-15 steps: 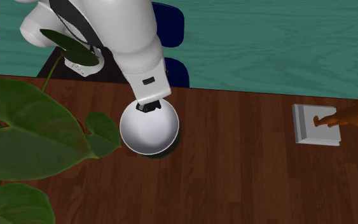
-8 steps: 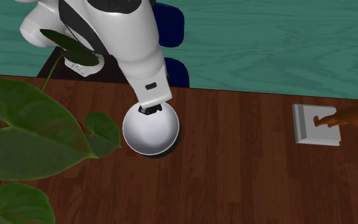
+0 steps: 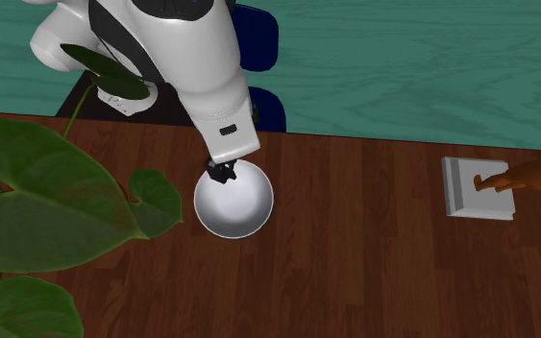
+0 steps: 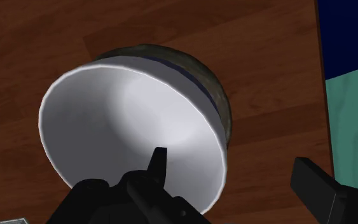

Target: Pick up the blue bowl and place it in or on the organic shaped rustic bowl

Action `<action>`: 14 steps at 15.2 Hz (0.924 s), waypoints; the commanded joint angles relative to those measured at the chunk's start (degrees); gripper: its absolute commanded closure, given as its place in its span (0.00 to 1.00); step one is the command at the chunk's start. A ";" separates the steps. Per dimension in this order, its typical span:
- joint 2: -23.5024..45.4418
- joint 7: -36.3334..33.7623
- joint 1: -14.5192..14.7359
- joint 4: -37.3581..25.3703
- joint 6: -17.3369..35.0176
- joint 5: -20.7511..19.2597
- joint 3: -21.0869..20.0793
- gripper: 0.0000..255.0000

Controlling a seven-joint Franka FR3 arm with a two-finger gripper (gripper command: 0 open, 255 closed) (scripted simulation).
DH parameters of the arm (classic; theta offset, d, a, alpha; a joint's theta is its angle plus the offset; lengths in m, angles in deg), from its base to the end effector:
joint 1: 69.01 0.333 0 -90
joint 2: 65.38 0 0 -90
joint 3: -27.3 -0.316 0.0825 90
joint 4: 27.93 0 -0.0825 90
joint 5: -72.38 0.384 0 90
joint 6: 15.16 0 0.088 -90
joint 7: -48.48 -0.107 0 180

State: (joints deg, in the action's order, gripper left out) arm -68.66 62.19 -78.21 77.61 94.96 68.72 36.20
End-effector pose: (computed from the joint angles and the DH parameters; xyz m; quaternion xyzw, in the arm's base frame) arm 0.5294 -0.1797 0.5580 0.9969 -0.0295 0.0584 0.0439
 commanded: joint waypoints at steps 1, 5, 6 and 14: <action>0.00 0.00 0.00 0.00 0.00 0.00 0.00 0.00; -0.67 -0.02 0.16 -4.96 -5.62 -0.03 -0.20 0.00; -0.72 -0.01 0.20 -6.40 -7.13 -0.03 -0.25 0.00; -0.72 -0.01 0.20 -6.40 -7.13 -0.03 -0.25 0.00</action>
